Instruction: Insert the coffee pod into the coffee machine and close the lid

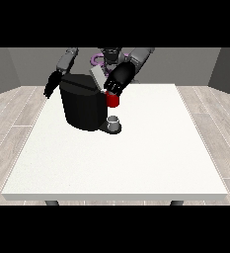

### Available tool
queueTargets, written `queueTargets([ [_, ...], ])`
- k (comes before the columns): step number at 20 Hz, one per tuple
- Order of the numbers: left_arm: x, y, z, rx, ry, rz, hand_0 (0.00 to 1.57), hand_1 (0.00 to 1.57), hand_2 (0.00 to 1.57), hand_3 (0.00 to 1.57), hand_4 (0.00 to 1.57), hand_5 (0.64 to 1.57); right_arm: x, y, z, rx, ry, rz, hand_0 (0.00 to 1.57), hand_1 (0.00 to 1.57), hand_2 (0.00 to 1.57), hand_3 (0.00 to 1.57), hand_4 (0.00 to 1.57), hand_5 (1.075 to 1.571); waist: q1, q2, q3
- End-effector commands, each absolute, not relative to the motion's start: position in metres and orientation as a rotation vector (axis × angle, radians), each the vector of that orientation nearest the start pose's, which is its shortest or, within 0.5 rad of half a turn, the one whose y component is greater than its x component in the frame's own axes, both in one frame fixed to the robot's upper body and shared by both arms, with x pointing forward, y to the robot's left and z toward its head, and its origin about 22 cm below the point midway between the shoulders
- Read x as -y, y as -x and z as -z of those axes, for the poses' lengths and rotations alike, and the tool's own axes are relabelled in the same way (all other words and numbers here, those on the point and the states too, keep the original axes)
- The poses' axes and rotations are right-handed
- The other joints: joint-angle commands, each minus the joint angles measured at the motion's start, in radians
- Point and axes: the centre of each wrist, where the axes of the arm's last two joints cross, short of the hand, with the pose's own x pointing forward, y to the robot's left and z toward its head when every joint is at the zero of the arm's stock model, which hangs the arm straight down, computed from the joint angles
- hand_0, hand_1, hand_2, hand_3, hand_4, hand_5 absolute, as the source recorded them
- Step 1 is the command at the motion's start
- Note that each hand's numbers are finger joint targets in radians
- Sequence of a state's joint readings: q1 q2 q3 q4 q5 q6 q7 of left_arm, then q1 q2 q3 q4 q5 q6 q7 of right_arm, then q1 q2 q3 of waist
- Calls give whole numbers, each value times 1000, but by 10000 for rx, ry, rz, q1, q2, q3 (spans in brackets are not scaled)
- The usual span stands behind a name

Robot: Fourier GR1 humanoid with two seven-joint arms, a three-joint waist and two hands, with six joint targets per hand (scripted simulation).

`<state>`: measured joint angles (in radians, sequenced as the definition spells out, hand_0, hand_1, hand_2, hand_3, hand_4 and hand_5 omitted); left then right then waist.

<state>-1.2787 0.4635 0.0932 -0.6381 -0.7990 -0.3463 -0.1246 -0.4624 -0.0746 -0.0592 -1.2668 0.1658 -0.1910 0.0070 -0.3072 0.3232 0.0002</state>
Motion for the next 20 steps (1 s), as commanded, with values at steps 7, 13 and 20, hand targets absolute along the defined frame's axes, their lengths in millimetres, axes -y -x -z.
queueTargets([
  [7, -238, -462, -273, 16078, -8312, 12109, 1096, 1096, 1127, 990, 0, 1571, 209, -347, -49, 17330, 2980, -1229, 0, 0, 0, 0, 0, 1571, 171, 268, 3],
  [13, -252, -463, -269, 16857, -8061, 11244, 1150, 1150, 1145, 953, 0, 1571, 204, -343, -57, 17327, 2508, -1235, 0, 0, 0, 0, 0, 1571, -188, 272, -1],
  [20, -264, -460, -298, 17279, -8464, 11244, 1224, 1224, 1202, 978, 0, 1571, 193, -352, -73, 17488, 2832, -1340, 0, 0, 0, 0, 218, 1571, -233, 588, -4],
])
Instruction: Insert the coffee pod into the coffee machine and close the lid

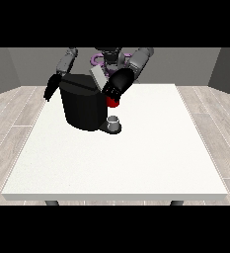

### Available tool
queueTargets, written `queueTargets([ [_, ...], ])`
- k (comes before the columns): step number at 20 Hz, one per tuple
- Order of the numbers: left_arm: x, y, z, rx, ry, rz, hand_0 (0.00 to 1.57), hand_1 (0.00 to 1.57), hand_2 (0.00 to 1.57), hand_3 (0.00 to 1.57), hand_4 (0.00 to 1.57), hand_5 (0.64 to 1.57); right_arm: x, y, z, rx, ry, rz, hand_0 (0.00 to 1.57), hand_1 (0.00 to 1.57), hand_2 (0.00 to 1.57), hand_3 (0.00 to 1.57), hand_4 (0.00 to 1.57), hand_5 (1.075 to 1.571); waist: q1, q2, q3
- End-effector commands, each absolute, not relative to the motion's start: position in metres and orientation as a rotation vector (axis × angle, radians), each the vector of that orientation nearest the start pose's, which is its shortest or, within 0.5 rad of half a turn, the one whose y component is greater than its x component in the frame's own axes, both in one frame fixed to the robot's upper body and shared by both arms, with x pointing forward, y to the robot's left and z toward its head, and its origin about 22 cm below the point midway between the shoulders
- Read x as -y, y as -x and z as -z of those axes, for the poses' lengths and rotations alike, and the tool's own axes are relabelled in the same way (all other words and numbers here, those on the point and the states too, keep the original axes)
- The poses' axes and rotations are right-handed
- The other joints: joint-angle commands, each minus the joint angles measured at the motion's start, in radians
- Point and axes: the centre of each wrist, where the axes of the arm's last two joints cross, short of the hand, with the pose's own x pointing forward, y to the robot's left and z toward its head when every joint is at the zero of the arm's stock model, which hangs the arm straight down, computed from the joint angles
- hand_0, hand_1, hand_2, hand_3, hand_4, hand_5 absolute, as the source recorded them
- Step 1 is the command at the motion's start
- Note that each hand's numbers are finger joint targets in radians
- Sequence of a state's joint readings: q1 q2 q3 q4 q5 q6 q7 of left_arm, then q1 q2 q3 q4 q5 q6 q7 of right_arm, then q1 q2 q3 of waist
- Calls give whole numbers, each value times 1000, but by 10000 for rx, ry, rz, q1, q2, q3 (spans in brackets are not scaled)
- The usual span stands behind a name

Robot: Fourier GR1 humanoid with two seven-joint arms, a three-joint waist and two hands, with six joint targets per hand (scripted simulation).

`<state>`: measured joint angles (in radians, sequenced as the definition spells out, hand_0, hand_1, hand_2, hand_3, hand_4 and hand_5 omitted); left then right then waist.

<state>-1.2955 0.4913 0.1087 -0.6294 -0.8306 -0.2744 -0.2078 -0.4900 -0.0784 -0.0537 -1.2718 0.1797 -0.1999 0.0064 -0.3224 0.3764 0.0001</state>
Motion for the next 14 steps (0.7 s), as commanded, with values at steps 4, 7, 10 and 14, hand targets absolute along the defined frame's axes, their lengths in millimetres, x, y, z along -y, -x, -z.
queueTargets([
  [4, -246, -461, -289, 17253, -8771, 11748, 1222, 1222, 1174, 886, 0, 1571, 197, -353, -63, 17380, 2805, -1184, 0, 0, 0, 0, 185, 1571, 11, -46, 1],
  [7, -258, -458, -298, 17512, -9559, 11845, 1044, 1044, 1049, 744, 0, 1571, 204, -355, -71, 17697, 3055, -1564, 0, 0, 0, 0, 112, 1571, -110, 386, 1],
  [10, -271, -454, -309, 17951, -10087, 12075, 815, 815, 912, 662, 0, 1571, 203, -363, -95, 18075, 2964, -1181, 0, 0, 0, 0, 207, 1571, 0, 653, -1],
  [14, -291, -450, -323, 17463, -10835, 11559, 0, 0, 668, 537, 0, 1571, 187, -350, -78, 18089, 2938, -1795, 0, 0, 0, 0, 152, 1571, -404, 667, -1],
])
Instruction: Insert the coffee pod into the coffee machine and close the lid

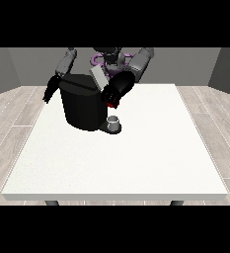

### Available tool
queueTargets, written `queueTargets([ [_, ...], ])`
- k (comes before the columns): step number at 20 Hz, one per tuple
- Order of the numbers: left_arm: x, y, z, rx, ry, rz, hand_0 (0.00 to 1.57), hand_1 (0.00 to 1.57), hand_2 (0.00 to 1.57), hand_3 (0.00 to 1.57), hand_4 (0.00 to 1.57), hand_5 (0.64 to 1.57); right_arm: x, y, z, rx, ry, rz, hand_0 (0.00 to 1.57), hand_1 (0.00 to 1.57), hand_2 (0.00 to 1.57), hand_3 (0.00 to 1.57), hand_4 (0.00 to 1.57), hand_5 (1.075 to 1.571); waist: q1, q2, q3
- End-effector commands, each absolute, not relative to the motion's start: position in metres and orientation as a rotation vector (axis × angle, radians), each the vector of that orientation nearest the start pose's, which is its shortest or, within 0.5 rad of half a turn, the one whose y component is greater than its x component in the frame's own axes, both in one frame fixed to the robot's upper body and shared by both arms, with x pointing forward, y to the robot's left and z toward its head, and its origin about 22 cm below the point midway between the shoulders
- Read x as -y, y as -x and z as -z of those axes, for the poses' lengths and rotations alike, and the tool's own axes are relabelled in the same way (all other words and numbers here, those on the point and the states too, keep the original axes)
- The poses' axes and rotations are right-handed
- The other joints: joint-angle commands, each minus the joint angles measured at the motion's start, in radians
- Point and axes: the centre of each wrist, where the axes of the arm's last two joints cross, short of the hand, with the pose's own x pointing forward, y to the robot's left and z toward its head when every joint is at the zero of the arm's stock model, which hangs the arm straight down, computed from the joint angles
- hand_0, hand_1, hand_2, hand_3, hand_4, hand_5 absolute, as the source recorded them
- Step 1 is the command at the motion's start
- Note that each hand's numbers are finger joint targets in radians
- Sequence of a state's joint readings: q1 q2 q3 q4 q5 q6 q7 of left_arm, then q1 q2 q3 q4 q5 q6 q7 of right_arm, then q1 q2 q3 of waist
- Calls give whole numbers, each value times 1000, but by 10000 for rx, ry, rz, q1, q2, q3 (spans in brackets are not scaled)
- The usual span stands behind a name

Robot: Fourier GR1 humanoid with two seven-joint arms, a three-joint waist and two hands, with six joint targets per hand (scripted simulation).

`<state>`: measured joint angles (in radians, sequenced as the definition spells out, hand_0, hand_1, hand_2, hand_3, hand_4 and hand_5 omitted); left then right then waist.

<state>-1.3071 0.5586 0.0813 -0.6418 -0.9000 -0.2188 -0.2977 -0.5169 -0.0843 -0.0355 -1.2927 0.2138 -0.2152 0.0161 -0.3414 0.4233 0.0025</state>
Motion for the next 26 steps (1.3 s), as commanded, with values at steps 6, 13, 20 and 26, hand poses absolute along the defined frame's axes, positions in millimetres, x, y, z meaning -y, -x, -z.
queueTargets([
  [6, -293, -452, -311, 17439, -10647, 11605, 0, 0, 526, 441, 0, 1571, 191, -352, -86, 17885, 2548, -1435, 0, 0, 0, 0, 153, 1571, -142, -65, -24],
  [13, -266, -460, -274, 16685, -9375, 12120, 0, 0, 221, 146, 0, 1571, 197, -349, -54, 16720, 2740, -1100, 0, 0, 0, 0, 0, 1571, 770, -1176, -20],
  [20, -255, -452, -152, 15495, -6751, 12486, 0, 0, 85, 0, 0, 1571, 237, -311, 4, 15017, 2752, -806, 0, 0, 0, 0, 0, 1571, 1697, -3342, -26],
  [26, -233, -443, -96, 16744, -2191, 7610, 0, 0, 0, 0, 369, 1571, 232, -289, 31, 14329, 2899, -380, 0, 0, 0, 0, 0, 1571, 2390, -4855, -52],
])
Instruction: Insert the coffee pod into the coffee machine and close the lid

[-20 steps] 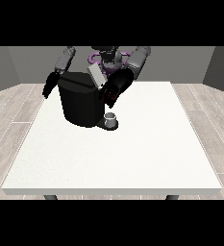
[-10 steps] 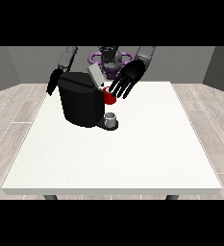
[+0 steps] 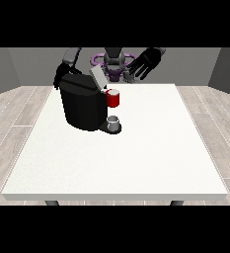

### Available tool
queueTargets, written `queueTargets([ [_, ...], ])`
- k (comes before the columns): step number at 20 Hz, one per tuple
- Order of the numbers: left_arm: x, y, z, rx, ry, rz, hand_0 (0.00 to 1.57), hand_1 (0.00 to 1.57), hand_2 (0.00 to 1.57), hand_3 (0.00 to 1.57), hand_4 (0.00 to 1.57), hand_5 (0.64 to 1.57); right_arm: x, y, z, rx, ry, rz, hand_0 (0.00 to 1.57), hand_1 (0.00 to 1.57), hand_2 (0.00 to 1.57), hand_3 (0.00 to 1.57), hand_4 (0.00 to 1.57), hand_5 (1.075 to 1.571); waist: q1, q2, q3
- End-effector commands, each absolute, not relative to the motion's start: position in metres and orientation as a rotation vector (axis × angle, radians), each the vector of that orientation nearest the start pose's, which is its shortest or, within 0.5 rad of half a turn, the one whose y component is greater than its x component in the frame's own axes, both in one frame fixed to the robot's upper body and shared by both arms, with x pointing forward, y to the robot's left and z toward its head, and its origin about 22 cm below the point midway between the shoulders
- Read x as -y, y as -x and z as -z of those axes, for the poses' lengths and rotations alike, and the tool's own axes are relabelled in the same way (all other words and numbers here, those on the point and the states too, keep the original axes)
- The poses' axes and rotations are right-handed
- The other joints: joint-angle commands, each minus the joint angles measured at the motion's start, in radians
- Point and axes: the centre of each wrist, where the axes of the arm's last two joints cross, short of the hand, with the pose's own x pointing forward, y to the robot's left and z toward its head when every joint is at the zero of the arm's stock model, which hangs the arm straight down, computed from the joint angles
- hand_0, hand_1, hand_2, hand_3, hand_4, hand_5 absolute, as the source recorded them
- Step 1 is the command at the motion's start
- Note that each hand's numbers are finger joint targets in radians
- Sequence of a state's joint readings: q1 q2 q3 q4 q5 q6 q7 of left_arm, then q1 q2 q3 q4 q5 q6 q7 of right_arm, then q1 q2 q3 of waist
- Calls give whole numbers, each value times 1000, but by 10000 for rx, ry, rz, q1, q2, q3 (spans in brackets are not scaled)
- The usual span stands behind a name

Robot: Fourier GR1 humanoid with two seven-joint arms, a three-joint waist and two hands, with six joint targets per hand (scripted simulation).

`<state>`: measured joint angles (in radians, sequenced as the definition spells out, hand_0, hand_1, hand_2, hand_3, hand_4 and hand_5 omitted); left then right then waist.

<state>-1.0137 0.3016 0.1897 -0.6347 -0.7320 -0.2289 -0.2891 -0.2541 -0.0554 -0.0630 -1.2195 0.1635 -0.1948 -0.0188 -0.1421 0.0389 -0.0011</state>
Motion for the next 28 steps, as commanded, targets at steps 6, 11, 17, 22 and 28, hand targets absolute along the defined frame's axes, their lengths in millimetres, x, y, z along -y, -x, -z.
queueTargets([
  [6, -231, -393, 15, 15462, 677, 3952, 0, 0, 0, 0, 274, 1571, 245, -275, 36, 14762, 2213, 136, 0, 0, 0, 0, 0, 1571, 1594, -2470, 6],
  [11, -252, -347, 71, 14095, 862, 3578, 0, 0, 0, 0, 372, 1571, 239, -291, -2, 15025, 1445, -1130, 0, 0, 0, 0, 0, 1571, 2009, -3602, 1],
  [17, -233, -339, 72, 13937, 1690, 3662, 0, 0, 0, 0, 414, 1571, 262, -302, -15, 15267, 2140, -1883, 0, 0, 0, 0, 239, 1571, 3089, -3587, 14],
  [22, -231, -355, 39, 14541, 1659, 3255, 0, 0, 0, 0, 429, 1571, 273, -330, -44, 15128, 1663, -1006, 0, 0, 0, 0, 0, 1571, 2980, -2809, 13],
  [28, -219, -340, 37, 15072, 2183, 3590, 0, 0, 0, 0, 394, 1571, 294, -347, -44, 14926, 1654, 225, 0, 0, 0, 0, 83, 1571, 3828, -2260, 16],
])
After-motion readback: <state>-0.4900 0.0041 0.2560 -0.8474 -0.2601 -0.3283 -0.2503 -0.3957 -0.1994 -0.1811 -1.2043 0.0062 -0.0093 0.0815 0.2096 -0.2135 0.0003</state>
